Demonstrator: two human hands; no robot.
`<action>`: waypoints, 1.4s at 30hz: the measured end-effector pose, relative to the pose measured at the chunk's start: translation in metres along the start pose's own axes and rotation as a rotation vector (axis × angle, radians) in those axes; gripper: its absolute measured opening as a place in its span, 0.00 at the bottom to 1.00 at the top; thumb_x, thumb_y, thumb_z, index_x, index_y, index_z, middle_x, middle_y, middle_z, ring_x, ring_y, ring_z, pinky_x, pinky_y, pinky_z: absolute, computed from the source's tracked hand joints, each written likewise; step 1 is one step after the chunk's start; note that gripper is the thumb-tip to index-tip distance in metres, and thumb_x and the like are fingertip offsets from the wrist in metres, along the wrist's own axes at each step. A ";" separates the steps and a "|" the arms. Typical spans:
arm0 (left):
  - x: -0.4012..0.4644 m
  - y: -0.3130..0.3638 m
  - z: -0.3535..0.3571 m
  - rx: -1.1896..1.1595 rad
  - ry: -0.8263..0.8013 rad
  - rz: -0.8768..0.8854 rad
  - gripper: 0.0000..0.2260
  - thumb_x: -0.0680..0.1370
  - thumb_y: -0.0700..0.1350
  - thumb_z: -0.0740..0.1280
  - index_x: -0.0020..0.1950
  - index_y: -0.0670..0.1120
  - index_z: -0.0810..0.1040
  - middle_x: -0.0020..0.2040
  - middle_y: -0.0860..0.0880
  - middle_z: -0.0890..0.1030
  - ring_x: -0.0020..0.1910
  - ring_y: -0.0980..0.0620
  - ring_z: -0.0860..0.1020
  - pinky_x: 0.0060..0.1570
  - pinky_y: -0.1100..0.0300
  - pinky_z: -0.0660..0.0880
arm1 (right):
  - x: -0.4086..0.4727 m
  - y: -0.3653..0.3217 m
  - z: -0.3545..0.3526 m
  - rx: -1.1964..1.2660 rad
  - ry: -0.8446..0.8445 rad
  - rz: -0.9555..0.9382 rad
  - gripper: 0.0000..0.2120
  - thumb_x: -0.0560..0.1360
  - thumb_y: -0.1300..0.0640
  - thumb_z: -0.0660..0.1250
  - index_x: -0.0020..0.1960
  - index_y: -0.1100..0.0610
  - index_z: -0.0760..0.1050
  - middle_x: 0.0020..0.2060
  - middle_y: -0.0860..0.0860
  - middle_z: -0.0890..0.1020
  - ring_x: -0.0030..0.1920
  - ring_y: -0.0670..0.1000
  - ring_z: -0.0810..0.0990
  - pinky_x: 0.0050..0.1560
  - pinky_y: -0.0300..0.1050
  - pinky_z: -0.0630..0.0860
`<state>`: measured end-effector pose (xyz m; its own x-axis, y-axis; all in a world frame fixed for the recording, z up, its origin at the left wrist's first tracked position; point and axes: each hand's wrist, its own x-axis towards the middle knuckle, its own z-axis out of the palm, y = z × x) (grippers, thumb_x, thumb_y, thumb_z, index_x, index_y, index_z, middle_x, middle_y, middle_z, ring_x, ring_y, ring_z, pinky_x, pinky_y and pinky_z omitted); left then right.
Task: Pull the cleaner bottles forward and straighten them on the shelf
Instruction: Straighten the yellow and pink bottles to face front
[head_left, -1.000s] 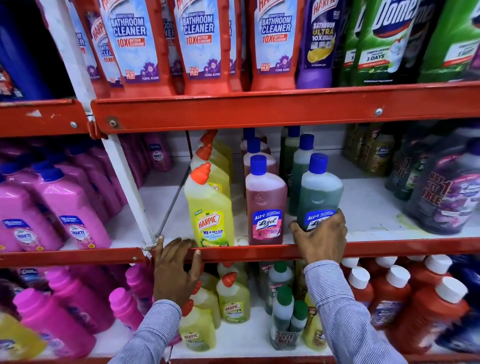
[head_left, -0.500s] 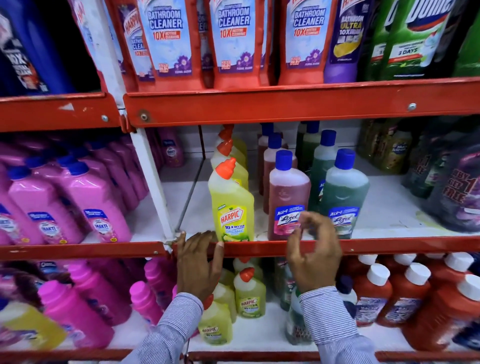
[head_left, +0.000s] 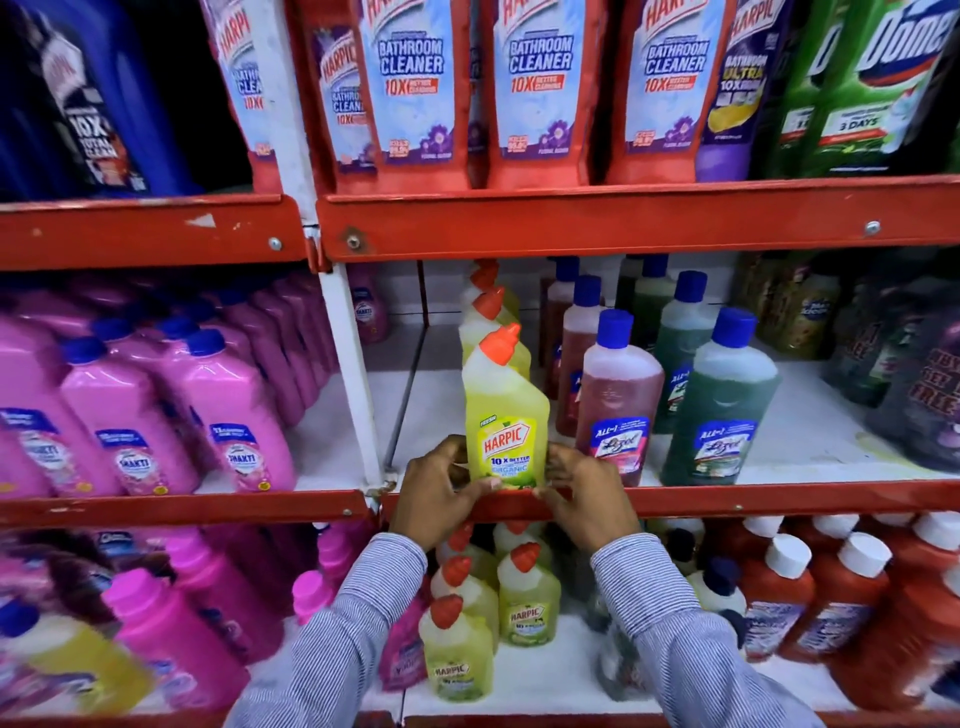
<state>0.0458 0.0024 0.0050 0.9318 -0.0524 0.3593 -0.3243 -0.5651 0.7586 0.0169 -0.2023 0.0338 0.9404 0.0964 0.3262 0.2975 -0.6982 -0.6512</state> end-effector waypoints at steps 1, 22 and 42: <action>0.001 -0.001 0.000 0.007 0.004 -0.001 0.21 0.67 0.54 0.78 0.57 0.54 0.79 0.48 0.52 0.88 0.44 0.60 0.84 0.49 0.52 0.83 | 0.000 0.000 0.000 0.010 -0.002 -0.005 0.22 0.70 0.63 0.73 0.63 0.54 0.76 0.54 0.51 0.85 0.53 0.48 0.83 0.61 0.42 0.76; -0.010 0.010 0.002 0.041 0.069 -0.002 0.22 0.69 0.53 0.79 0.60 0.49 0.80 0.51 0.50 0.88 0.45 0.57 0.85 0.49 0.61 0.82 | -0.005 0.001 0.002 0.040 -0.004 -0.001 0.26 0.71 0.63 0.72 0.68 0.53 0.72 0.56 0.51 0.84 0.55 0.48 0.83 0.61 0.43 0.76; -0.018 0.084 0.115 0.037 0.108 0.026 0.23 0.77 0.61 0.66 0.68 0.52 0.71 0.59 0.48 0.84 0.56 0.48 0.82 0.57 0.49 0.80 | -0.016 0.072 -0.054 -0.003 0.146 0.064 0.31 0.67 0.62 0.75 0.67 0.55 0.69 0.55 0.56 0.84 0.55 0.56 0.83 0.58 0.45 0.75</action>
<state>0.0201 -0.1390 -0.0003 0.8995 0.0199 0.4365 -0.3404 -0.5946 0.7284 0.0144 -0.2923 0.0191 0.9234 -0.0521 0.3804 0.2373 -0.7014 -0.6721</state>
